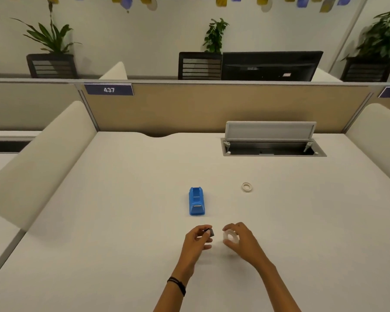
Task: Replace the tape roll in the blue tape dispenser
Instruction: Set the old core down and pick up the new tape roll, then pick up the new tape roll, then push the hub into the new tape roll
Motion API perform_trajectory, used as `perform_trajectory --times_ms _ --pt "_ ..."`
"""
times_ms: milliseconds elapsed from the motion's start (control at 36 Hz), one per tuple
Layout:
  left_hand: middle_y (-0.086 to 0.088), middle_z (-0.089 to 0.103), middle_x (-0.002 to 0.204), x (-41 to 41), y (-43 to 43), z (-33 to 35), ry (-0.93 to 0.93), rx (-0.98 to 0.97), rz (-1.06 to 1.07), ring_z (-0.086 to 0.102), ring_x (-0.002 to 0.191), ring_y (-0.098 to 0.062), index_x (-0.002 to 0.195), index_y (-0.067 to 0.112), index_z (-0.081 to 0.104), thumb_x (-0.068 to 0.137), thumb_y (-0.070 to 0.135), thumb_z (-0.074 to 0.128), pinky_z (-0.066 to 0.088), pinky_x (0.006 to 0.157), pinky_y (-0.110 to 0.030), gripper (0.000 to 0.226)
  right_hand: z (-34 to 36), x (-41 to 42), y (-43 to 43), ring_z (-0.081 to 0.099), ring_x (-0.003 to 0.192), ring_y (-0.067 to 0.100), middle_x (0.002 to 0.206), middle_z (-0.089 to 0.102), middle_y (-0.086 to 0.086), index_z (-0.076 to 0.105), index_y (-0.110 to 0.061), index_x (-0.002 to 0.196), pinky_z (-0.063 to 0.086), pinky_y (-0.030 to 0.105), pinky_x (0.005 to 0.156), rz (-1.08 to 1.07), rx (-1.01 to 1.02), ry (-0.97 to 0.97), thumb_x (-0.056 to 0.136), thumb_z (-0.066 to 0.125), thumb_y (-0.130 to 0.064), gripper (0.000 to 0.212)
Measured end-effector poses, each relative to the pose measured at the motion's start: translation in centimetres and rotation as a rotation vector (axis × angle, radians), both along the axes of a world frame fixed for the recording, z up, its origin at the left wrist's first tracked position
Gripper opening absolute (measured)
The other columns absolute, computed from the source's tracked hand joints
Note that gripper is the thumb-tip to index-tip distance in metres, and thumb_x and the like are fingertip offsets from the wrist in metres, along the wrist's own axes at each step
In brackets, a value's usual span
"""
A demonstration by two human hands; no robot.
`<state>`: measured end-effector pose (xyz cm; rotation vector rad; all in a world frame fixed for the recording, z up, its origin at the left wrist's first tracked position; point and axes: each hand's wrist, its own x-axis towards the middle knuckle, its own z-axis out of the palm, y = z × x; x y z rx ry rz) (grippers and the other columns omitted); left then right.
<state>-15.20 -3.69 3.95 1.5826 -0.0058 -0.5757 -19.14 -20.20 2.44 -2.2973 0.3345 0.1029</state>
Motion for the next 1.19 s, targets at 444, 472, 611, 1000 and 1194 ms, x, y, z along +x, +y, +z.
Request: perform_trajectory --times_ms 444,472,611,1000,1194 --pt "0.006 0.065 0.101 -0.2 -0.2 0.4 -0.148 -0.033 0.053 0.064 0.093 -0.013 0.102 0.032 0.060 0.092 0.023 0.049 0.055 0.068 -0.014 0.017 2.6 1.6 3.8 0.061 0.097 0.019 0.109 0.062 0.007 0.058 -0.021 0.107 0.057 0.021 0.066 -0.222 0.620 0.007 0.082 0.063 -0.035 0.029" --pt "0.006 0.065 0.101 -0.2 -0.2 0.4 -0.157 -0.019 0.056 0.064 0.093 -0.012 0.102 0.031 0.060 0.092 0.023 0.050 0.054 0.067 -0.013 0.017 2.7 1.7 3.8 0.062 0.097 0.019 0.109 0.062 0.007 0.058 -0.021 0.107 0.057 0.021 0.066 -0.221 0.625 0.011 0.082 0.063 -0.035 0.029" --pt "0.005 0.065 0.100 0.3 -0.2 0.0 -0.197 0.055 0.087 0.064 0.092 -0.014 0.101 0.028 0.060 0.089 0.023 0.056 0.055 0.071 -0.017 0.015 3.1 2.0 3.4 0.062 0.096 0.019 0.107 0.063 0.007 0.060 -0.024 0.103 0.057 0.023 0.066 -0.205 0.635 0.030 0.084 0.061 -0.033 0.021" --pt "0.005 0.070 0.085 1.5 0.3 0.9 -0.133 0.028 0.088 0.067 0.081 -0.015 0.085 0.026 0.066 0.083 0.018 0.065 0.053 0.064 -0.014 0.009 3.9 2.8 3.0 0.068 0.085 0.019 0.099 0.067 0.008 0.062 -0.021 0.098 0.056 0.022 0.060 -0.165 0.681 0.103 0.084 0.060 -0.030 0.017" --pt "-0.003 0.071 0.088 2.6 0.4 1.5 -0.101 0.047 0.062 0.067 0.082 -0.017 0.090 0.018 0.068 0.083 0.018 0.064 0.053 0.061 -0.014 0.008 4.2 3.4 2.9 0.068 0.089 0.023 0.103 0.067 0.011 0.062 -0.017 0.103 0.059 0.030 0.068 -0.145 0.685 0.082 0.083 0.062 -0.031 0.025"
